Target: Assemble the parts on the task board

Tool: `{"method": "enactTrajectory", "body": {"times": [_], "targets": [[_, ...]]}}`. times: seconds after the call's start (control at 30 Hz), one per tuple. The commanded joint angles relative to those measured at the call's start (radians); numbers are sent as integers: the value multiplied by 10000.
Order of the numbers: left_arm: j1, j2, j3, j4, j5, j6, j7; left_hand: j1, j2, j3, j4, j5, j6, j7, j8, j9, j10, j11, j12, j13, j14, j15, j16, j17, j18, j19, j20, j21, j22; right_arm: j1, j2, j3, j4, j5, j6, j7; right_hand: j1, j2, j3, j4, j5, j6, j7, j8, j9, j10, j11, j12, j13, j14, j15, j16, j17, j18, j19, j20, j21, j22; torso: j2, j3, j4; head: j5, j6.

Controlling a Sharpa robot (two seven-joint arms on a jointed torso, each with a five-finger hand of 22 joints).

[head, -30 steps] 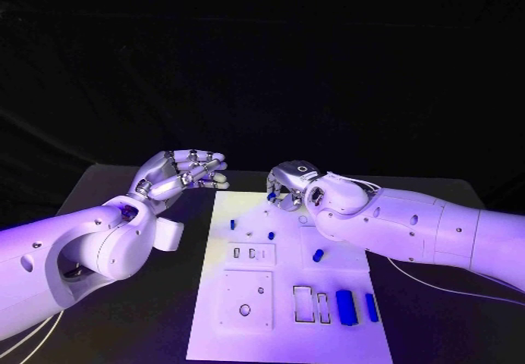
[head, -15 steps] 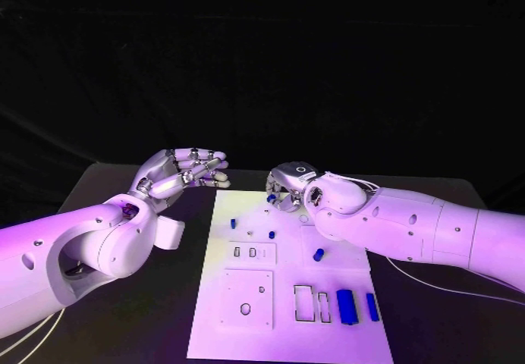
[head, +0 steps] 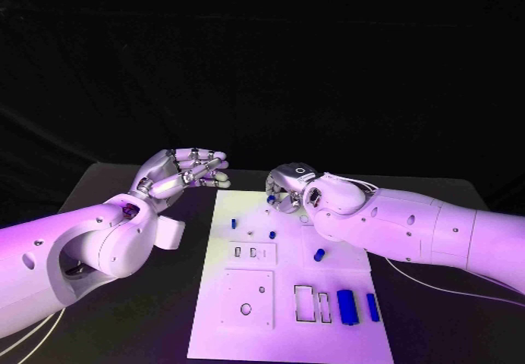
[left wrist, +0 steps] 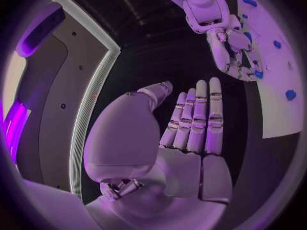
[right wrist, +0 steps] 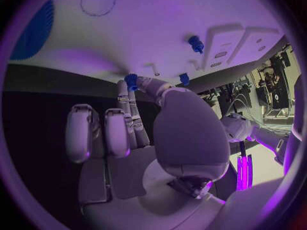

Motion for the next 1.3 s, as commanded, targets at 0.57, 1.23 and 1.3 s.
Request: {"method": "enactTrajectory", "body": {"times": [0.57, 1.23, 1.3], "targets": [[23, -56, 8, -48, 29, 164, 36, -92, -13, 0, -29, -63, -80, 131, -67, -9, -25, 54, -71, 13, -50, 52, -3, 36, 99, -22, 64, 56, -12, 39, -1540, 35, 1506, 105, -774, -178, 1000, 264, -2838, 751, 104, -599, 36, -598, -221, -668, 42, 307, -182, 216, 55, -236, -635, 149, -184, 49, -599, -487, -18, 15, -53, 48, 30], [19, 45, 5, -328, 29, 219, 57, -93, -15, -2, -41, -64, -82, 131, -73, -9, -26, 55, -72, 15, -55, 53, -4, 56, 101, -26, 66, 58, -13, 368, -3786, 139, 2366, 2951, 527, -55, 2155, 51, -4269, 1803, 125, -787, -203, 246, 49, 615, -454, 4717, 4197, 476, -338, 654, 586, -136, 542, -322, 344, 1001, -79, 114, -201, -61, 58], [19, 66, 4, -356, 29, 224, 57, -93, -15, -2, -41, -64, -82, 131, -73, -9, -26, 55, -72, 15, -55, 53, -4, 56, 101, -26, 66, 58, -13, 344, -3748, 138, 2235, 3001, 623, -35, 2175, 121, -4532, 1864, 113, -899, -201, 355, 68, 951, -417, 7147, 6499, 529, -306, 811, 874, -194, 665, -290, 512, 1249, -70, 99, -179, -80, 56]]}}
